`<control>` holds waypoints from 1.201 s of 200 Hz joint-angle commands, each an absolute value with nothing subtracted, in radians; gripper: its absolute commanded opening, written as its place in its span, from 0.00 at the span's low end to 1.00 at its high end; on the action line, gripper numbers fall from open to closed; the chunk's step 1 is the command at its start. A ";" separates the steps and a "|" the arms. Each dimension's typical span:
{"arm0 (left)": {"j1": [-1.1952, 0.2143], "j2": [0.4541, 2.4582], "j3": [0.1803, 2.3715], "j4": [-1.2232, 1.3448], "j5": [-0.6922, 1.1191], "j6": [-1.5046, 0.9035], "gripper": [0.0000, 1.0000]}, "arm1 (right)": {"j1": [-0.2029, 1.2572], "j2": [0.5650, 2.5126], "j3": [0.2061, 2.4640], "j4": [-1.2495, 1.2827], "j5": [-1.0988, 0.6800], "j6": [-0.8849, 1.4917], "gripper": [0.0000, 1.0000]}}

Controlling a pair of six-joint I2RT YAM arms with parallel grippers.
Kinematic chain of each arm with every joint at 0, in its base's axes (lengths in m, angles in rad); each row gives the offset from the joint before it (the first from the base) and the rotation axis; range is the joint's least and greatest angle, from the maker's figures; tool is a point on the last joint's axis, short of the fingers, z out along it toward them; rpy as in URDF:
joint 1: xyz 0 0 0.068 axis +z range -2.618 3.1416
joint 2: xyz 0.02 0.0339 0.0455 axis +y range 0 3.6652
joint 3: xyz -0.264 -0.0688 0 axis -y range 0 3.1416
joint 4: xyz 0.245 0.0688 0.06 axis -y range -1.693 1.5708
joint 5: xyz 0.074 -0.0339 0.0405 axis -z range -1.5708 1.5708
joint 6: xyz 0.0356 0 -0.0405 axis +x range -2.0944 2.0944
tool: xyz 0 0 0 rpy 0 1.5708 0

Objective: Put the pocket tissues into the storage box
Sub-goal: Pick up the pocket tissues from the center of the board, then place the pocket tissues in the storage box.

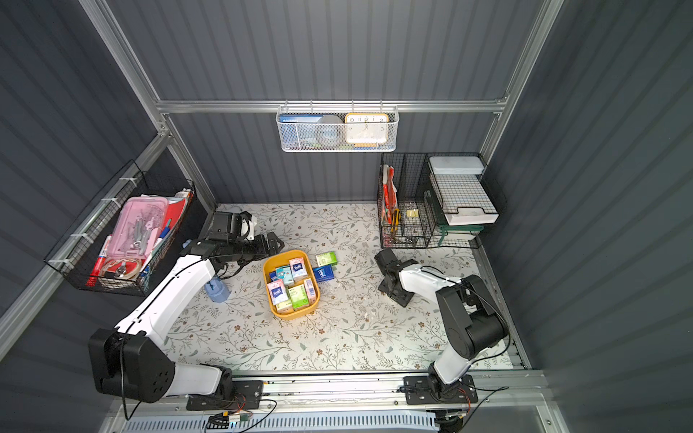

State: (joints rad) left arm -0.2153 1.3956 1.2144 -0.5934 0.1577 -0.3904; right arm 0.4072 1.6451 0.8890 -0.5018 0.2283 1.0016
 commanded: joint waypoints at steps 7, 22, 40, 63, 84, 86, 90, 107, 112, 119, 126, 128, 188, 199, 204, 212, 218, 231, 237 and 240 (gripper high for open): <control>-0.213 1.370 1.211 -0.616 0.152 -0.374 0.99 | 0.403 1.654 0.872 -0.493 0.233 1.004 0.54; -0.214 1.371 1.207 -0.614 0.149 -0.376 0.99 | 0.402 1.642 0.865 -0.491 0.234 1.002 0.47; -0.214 1.373 1.200 -0.604 0.151 -0.381 0.99 | 0.403 1.616 0.868 -0.505 0.234 0.992 0.43; -0.212 1.383 1.188 -0.589 0.158 -0.410 0.99 | 0.409 1.568 0.898 -0.543 0.229 0.951 0.43; -0.210 1.393 1.187 -0.579 0.145 -0.411 0.99 | 0.450 1.533 0.963 -0.583 0.244 0.886 0.42; -0.210 1.393 1.187 -0.579 0.144 -0.411 0.99 | 0.456 1.532 0.971 -0.585 0.245 0.880 0.42; -0.210 1.396 1.188 -0.576 0.140 -0.412 0.99 | 0.466 1.530 0.989 -0.592 0.246 0.867 0.42; -0.205 1.407 1.188 -0.569 0.133 -0.416 0.99 | 0.511 1.554 1.078 -0.624 0.237 0.816 0.42; -0.203 1.411 1.187 -0.566 0.132 -0.418 0.99 | 0.525 1.568 1.107 -0.632 0.229 0.798 0.42; -0.197 1.413 1.186 -0.561 0.133 -0.421 0.99 | 0.542 1.586 1.146 -0.635 0.211 0.774 0.42; -0.192 1.416 1.181 -0.558 0.134 -0.425 0.99 | 0.565 1.611 1.185 -0.635 0.194 0.751 0.41; -0.189 1.418 1.178 -0.556 0.135 -0.426 0.99 | 0.572 1.617 1.197 -0.636 0.187 0.744 0.41; -0.063 1.408 1.067 -0.514 0.174 -0.472 0.99 | 0.734 1.877 1.577 -0.715 0.070 0.584 0.42; -0.053 1.404 1.055 -0.524 0.163 -0.472 0.99 | 0.760 1.923 1.644 -0.731 0.052 0.562 0.41; -0.051 1.401 1.052 -0.530 0.154 -0.470 0.99 | 0.770 1.946 1.674 -0.740 0.046 0.554 0.42; -0.051 1.397 1.045 -0.538 0.146 -0.467 0.99 | 0.788 1.978 1.722 -0.753 0.034 0.539 0.42; -0.049 1.393 1.041 -0.544 0.139 -0.465 0.99 | 0.800 1.999 1.751 -0.761 0.027 0.530 0.42; -0.048 1.384 1.029 -0.550 0.127 -0.462 0.99 | 0.824 2.041 1.805 -0.769 0.002 0.511 0.42; -0.048 1.379 1.023 -0.552 0.123 -0.462 0.99 | 0.833 2.060 1.833 -0.770 -0.010 0.504 0.42; -0.048 1.378 1.020 -0.553 0.121 -0.461 0.99 | 0.839 2.069 1.845 -0.772 -0.014 0.500 0.42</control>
